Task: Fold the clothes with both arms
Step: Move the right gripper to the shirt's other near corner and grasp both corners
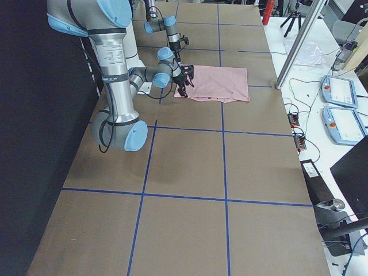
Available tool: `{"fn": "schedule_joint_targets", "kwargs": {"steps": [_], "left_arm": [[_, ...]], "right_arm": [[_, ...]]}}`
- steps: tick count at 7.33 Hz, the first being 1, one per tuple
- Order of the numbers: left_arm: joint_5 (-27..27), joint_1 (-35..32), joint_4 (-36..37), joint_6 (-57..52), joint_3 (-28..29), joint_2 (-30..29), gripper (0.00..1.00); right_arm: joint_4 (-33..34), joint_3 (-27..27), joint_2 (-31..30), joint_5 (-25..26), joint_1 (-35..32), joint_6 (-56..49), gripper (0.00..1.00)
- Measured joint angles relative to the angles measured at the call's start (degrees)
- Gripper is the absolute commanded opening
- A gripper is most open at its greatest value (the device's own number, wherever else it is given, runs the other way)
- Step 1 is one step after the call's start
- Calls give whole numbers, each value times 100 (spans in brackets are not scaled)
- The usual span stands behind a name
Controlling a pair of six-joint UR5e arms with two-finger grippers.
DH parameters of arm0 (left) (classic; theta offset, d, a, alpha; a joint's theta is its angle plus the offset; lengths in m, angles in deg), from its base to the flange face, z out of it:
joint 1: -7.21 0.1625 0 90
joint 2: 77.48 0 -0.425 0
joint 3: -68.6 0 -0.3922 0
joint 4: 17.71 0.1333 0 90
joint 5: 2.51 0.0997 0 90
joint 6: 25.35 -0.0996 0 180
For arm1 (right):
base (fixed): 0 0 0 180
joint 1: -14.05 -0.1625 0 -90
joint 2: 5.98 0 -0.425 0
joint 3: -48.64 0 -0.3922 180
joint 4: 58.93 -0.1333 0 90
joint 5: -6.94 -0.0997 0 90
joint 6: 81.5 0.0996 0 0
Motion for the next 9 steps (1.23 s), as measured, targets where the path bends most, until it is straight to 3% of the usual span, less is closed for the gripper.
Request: {"fn": "schedule_joint_targets", "kwargs": {"steps": [1,3,9], "left_arm": [[1,0,0,-1,-6,-4,0],[1,0,-2,-1,-12,-31,0],[18,0,-8,-1,-13,-80,0]], "right_arm": [[96,-64,152,7,60,277,96],[660,-351,678,9,172,729,78],[1405,-1039,1366,17,468,1627,78]]}}
